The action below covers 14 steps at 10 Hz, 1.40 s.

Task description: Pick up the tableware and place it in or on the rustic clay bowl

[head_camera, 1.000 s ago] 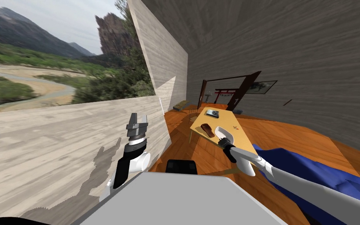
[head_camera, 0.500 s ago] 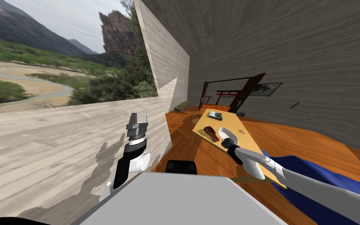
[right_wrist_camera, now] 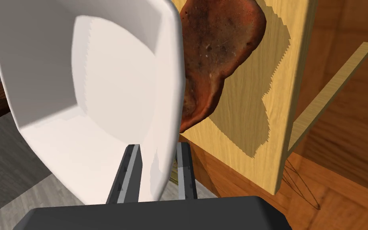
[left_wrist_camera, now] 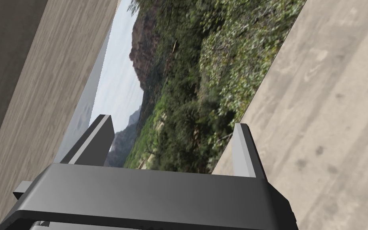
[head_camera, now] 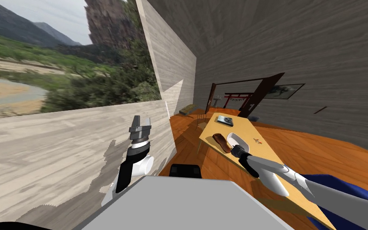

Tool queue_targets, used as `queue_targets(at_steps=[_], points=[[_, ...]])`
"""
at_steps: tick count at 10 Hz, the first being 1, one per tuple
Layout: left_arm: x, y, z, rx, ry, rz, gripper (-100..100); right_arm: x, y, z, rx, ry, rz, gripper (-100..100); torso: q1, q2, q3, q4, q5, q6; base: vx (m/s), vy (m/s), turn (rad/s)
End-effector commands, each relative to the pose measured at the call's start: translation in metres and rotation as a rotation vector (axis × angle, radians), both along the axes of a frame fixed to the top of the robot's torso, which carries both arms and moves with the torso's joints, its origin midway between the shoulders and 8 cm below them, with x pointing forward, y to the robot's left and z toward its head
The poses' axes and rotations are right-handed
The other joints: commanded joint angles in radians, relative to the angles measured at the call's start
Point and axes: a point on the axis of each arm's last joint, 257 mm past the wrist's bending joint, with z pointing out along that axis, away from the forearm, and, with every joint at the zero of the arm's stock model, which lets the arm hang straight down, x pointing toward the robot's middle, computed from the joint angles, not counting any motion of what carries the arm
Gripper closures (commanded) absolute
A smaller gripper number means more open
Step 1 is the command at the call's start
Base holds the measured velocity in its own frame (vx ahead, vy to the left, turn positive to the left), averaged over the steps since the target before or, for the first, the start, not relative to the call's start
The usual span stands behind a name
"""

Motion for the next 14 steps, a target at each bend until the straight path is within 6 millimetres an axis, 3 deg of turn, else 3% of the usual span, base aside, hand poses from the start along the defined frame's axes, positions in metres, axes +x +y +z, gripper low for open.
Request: queue_targets(at_steps=[1,6,7,8,12,13,14], points=[[0.000,0.000,0.000,0.000,0.000,0.000,0,-0.016,-0.005,-0.004,-0.009,0.039,0.010,100,0.000,0.000,0.000,0.000,0.000,0.000,0.172,0.025,0.087],[0.000,0.000,0.000,0.000,0.000,0.000,0,-0.071,-0.021,-0.018,-0.038,0.169,0.033,100,0.000,-0.001,-0.001,-0.002,0.001,-0.001,0.191,0.002,0.095],[0.000,0.000,0.000,0.000,0.000,0.000,0,-0.064,-0.019,-0.015,-0.035,0.150,0.029,100,0.000,-0.002,-0.002,-0.002,0.001,-0.002,0.093,-0.010,0.024],[0.000,0.000,0.000,0.000,0.000,0.000,0,-0.065,-0.019,-0.015,-0.035,0.152,0.029,-100,0.000,0.002,0.000,-0.001,0.001,-0.002,0.017,-0.002,0.002],[0.000,0.000,0.000,0.000,0.000,0.000,0,-0.065,-0.019,-0.014,-0.035,0.151,0.029,-100,0.001,0.011,0.005,0.001,0.001,-0.001,0.002,0.000,0.000],[0.000,0.000,0.000,0.000,0.000,0.000,0,-0.065,-0.019,-0.014,-0.035,0.151,0.029,0,0.001,0.011,0.005,0.001,0.001,-0.001,0.000,0.000,0.000],[0.000,0.000,0.000,0.000,0.000,0.000,0,-0.063,-0.015,-0.006,-0.032,0.151,0.039,-100,0.001,0.011,0.005,0.001,0.001,-0.001,0.018,-0.015,-0.066]])
